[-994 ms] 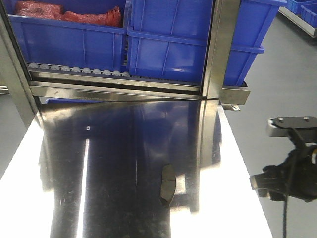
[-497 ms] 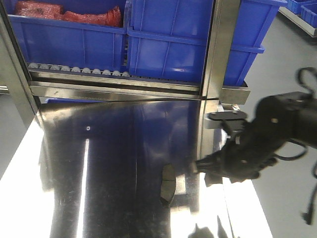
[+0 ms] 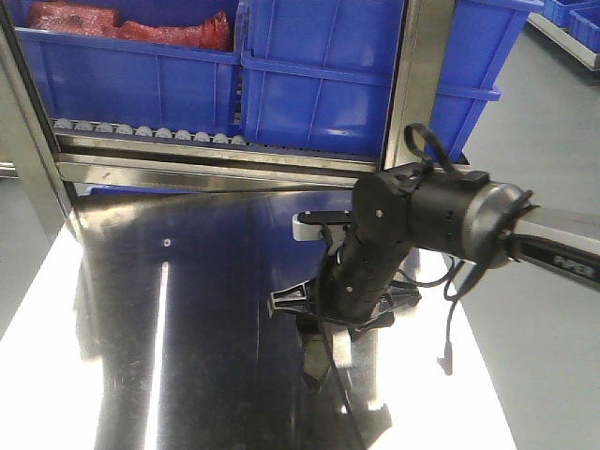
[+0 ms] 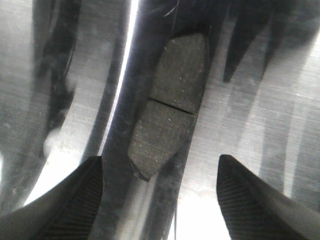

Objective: Move and align brake pads A on conveyor
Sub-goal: 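Lower and close the right gripper on the brake pad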

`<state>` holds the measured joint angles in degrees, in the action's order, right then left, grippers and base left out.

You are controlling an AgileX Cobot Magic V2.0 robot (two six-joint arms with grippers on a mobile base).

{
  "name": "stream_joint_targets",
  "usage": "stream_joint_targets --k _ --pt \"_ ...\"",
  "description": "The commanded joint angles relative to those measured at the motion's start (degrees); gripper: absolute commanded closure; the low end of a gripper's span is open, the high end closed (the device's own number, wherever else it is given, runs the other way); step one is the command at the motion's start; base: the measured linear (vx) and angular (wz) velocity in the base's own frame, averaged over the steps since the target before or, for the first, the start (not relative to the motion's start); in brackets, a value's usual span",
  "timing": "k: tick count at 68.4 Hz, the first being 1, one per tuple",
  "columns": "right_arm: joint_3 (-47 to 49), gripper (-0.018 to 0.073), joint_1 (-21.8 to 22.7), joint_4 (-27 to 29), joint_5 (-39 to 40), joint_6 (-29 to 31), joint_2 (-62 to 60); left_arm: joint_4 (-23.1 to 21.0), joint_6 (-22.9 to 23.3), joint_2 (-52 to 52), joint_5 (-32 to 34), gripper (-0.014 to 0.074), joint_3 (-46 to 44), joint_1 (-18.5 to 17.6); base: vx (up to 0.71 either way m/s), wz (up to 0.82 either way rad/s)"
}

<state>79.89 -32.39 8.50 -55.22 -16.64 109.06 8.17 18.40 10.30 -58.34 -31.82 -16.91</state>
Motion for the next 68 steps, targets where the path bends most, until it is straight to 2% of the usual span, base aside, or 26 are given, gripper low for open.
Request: stream_joint_targets --k 1,29,41,49,66,68 --pt "2.9 0.0059 0.1 0.2 0.0 -2.0 -1.2 0.2 0.1 0.9 5.0 0.0603 -1.6 -0.2 0.0 0.0" --pt "3.4 0.0062 0.2 0.3 0.2 -4.7 3.2 0.2 0.1 0.9 5.0 0.0603 -1.6 -0.2 0.0 0.0" --pt "3.4 0.0104 0.2 -0.2 0.4 -4.8 4.2 0.2 0.1 0.9 5.0 0.0603 -1.6 -0.2 0.0 0.0" --pt "3.4 0.0199 0.2 -1.0 0.5 -4.9 4.4 0.2 0.1 0.9 5.0 0.0603 -1.6 -0.2 0.0 0.0" --pt "3.4 0.0563 0.3 -1.5 1.9 -4.2 4.4 0.2 0.1 0.9 5.0 0.0603 -1.6 -0.2 0.0 0.0" --pt "3.4 0.0578 0.3 -1.7 2.0 -4.2 4.4 0.2 0.1 0.9 5.0 0.0603 -1.6 -0.2 0.0 0.0"
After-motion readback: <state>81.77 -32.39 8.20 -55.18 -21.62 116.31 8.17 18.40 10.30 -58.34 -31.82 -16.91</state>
